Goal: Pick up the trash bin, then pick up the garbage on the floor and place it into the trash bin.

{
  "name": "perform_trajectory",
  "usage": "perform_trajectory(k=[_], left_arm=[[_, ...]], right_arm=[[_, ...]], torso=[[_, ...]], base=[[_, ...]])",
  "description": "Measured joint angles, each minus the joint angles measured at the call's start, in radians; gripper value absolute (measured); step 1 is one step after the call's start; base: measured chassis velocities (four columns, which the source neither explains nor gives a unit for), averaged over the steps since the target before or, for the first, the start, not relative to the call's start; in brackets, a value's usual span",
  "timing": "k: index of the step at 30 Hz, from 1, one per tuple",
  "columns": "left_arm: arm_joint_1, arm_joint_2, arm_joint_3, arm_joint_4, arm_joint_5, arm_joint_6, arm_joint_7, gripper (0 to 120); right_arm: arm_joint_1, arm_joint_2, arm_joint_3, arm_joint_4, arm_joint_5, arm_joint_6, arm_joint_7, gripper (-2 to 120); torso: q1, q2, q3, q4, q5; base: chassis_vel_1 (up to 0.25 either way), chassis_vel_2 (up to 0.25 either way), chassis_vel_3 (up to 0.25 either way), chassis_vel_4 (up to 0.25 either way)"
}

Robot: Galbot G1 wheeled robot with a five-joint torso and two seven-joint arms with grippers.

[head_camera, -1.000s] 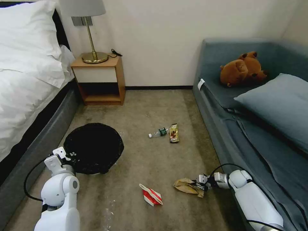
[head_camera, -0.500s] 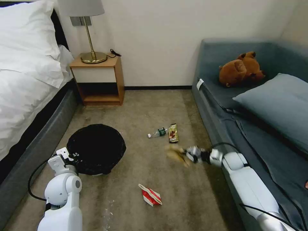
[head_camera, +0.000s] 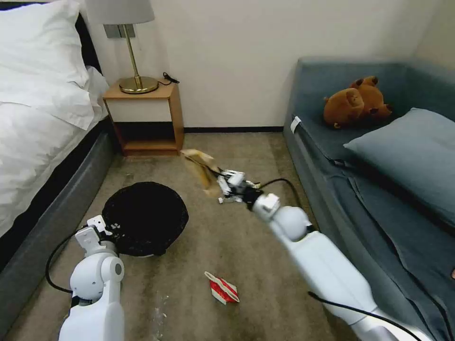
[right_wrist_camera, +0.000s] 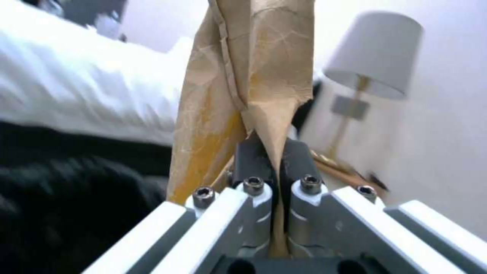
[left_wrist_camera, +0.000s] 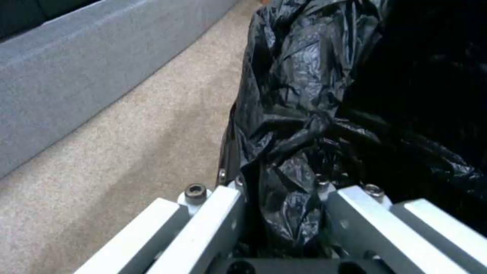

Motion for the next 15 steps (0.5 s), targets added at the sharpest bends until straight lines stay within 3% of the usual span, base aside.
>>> perform_trajectory(k=[7, 15], left_arm=[[0.009, -0.004, 0.000, -0.006, 0.002, 0.000, -0.001, 3], [0.012, -0.011, 0.004, -0.002, 0.010, -0.002, 0.000, 3]], right_arm=[[0.051, 0.046, -0.095, -0.024, -0.001, -0.025, 0.008, 0], [0.123, 0.132, -0.184, -0.163, -0.031, -0.010, 0.007, 0]], torso=[[0.000, 0.000, 0.000, -0.0001, 0.0000], [0.000, 0.000, 0.000, 0.0001, 0.0001]], base=[[0.000, 0.000, 0.000, 0.000], [0.000, 0.000, 0.000, 0.000]])
